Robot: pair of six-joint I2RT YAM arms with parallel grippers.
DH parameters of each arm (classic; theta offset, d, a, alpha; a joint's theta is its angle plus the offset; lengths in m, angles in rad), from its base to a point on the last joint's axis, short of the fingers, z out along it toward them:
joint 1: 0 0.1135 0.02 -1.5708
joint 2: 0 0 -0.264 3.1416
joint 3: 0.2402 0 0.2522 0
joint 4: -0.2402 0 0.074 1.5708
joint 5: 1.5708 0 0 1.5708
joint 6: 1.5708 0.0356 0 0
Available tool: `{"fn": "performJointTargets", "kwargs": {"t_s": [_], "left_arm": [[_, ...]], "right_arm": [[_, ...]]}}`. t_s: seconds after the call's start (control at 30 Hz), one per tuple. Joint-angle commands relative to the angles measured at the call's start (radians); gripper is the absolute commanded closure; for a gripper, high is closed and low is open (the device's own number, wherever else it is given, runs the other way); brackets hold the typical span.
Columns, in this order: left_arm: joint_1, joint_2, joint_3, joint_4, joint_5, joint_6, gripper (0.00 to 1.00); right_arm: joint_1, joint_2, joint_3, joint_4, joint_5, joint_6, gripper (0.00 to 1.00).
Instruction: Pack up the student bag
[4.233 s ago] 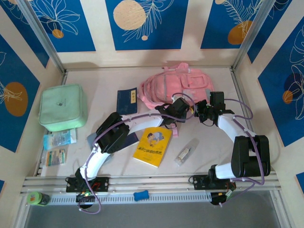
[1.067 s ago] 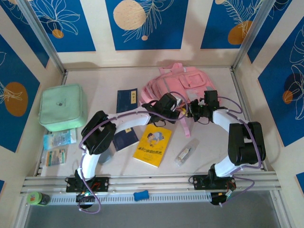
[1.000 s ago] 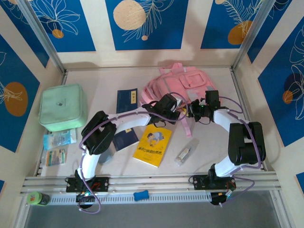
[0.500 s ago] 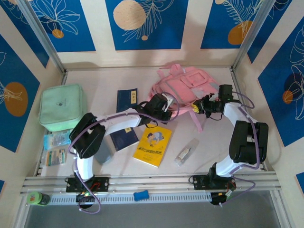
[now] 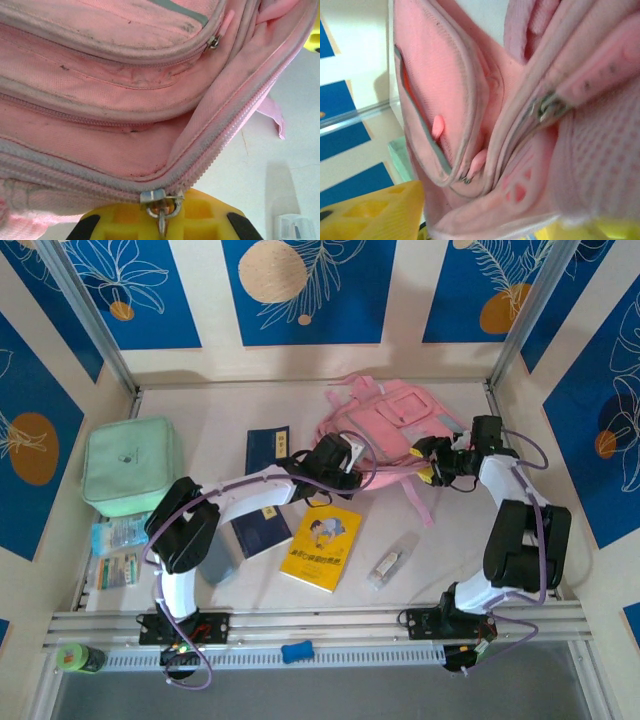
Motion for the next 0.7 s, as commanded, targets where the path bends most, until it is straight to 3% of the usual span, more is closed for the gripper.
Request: {"fn": "performJointTargets", "kwargs": {"t_s": [0.0, 0.17, 0.33, 0.53, 0.67], "left_arm": [[0.001, 0.004, 0.042, 0.016, 0.032, -0.021, 1.0], [0.0, 0.016, 0.055, 0.023, 0.048, -0.022, 1.0], [-0.003, 0.012, 0.047, 0.032, 0.036, -0.014, 1.0], [-0.003, 0.018, 0.056, 0.033, 0.043, -0.01, 1.0], [-0.003, 0.016, 0.062, 0.022, 0.041, -0.006, 1.0]], "right_arm": [[0.018, -0.092, -0.094, 0.03, -0.039, 0.087, 0.29], [0.142, -0.189, -0.193, 0.147, 0.01, 0.265, 0.13], [0.269, -0.181, -0.213, 0.25, 0.122, 0.39, 0.11], [0.317, -0.098, -0.195, 0.317, 0.203, 0.435, 0.26], [0.332, -0.05, -0.152, 0.303, 0.226, 0.399, 0.48]]}}
